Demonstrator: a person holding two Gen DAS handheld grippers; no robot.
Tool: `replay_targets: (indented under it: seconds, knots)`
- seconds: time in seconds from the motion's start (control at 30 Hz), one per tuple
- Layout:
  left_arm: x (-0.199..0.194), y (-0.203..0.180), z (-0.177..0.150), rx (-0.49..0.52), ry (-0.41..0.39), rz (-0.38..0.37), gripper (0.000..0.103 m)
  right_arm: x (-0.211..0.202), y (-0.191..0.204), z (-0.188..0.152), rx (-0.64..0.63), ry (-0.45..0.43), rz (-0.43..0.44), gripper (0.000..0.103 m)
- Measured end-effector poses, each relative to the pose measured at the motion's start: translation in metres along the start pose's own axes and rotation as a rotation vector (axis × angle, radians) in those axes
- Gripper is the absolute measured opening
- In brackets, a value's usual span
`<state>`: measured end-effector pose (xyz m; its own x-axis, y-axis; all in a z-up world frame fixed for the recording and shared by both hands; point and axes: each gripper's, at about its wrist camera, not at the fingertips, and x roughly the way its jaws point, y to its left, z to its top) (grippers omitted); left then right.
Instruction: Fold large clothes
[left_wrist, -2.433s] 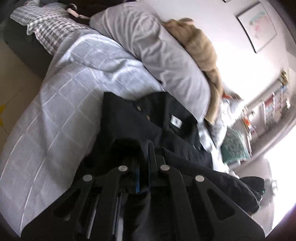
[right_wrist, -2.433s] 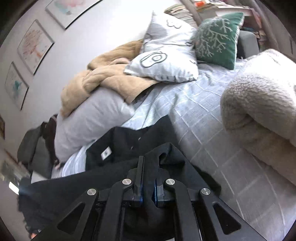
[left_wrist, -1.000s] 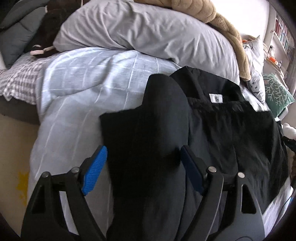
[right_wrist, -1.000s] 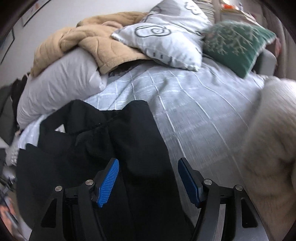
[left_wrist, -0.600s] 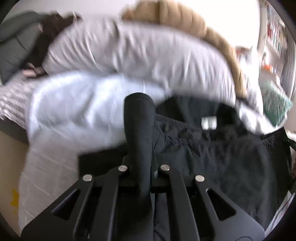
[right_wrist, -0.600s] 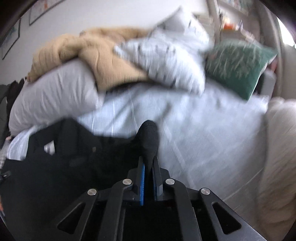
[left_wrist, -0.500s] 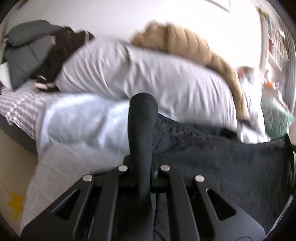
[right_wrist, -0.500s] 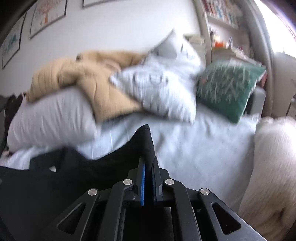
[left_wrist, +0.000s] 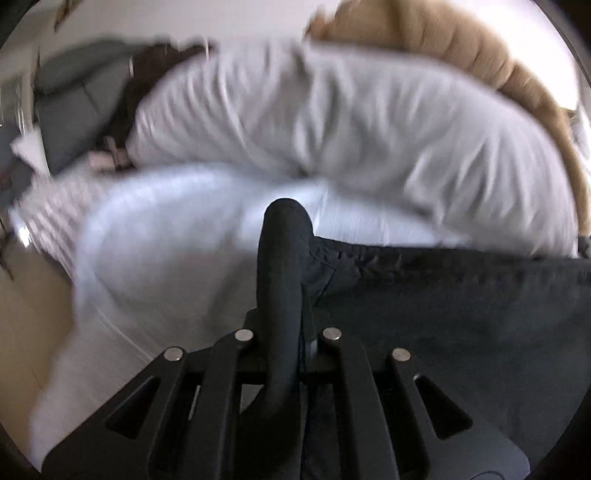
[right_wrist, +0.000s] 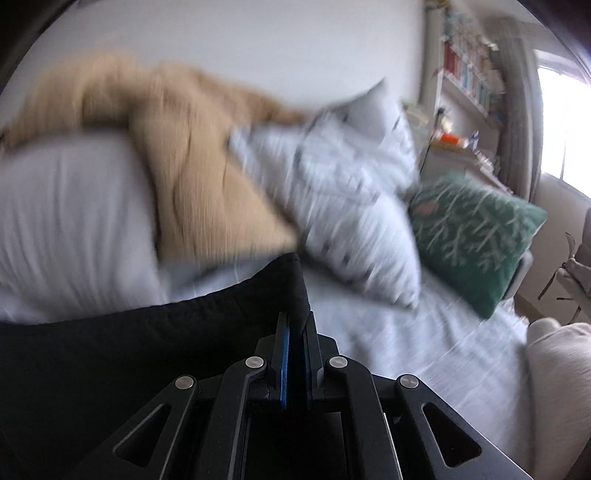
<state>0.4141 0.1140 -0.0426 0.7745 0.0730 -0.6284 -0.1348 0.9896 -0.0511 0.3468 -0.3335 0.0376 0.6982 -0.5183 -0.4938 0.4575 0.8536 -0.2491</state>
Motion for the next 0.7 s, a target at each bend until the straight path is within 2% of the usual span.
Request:
replay_targets:
  seconds: [0.07, 0.13, 0.17, 0.23, 0.3, 0.37, 0.43, 0.5, 0.57, 0.63, 0.7]
  knots:
    - [0.017, 0.002, -0.002, -0.015, 0.077, -0.010, 0.014, 0.033, 0.005, -0.022, -0.016, 0.112, 0.019, 0.006]
    - [0.021, 0.008, 0.000, -0.045, 0.099, -0.020, 0.022, 0.059, 0.011, -0.037, -0.019, 0.210, 0.031, 0.008]
    - [0.025, 0.014, 0.000, -0.073, 0.117, -0.027, 0.025, 0.064, 0.013, -0.037, -0.026, 0.226, 0.024, 0.009]
    - [0.027, 0.029, -0.001, -0.152, 0.132, -0.039, 0.044, 0.065, 0.009, -0.036, -0.012, 0.231, 0.030, 0.010]
    - [0.029, 0.039, -0.003, -0.210, 0.148, -0.061, 0.053, 0.067, 0.004, -0.036, 0.010, 0.236, 0.040, 0.014]
    - [0.033, 0.042, -0.004, -0.229, 0.163, -0.068, 0.058, 0.067, 0.000, -0.035, 0.022, 0.248, 0.037, 0.030]
    - [0.029, 0.040, -0.003, -0.217, 0.175, -0.074, 0.059, 0.059, -0.009, -0.036, 0.053, 0.276, 0.054, 0.041]
    - [0.016, 0.040, -0.002, -0.198, 0.208, -0.083, 0.060, 0.039, -0.021, -0.036, 0.099, 0.292, 0.131, 0.047]
    - [-0.011, 0.039, -0.002, -0.191, 0.207, -0.115, 0.064, 0.011, -0.032, -0.036, 0.102, 0.298, 0.219, 0.066]
    - [-0.040, 0.039, -0.003, -0.192, 0.195, -0.144, 0.073, -0.023, -0.043, -0.036, 0.058, 0.291, 0.264, 0.070]
    - [-0.071, 0.033, -0.009, -0.196, 0.180, -0.170, 0.074, -0.050, -0.049, -0.038, 0.019, 0.283, 0.257, 0.070]
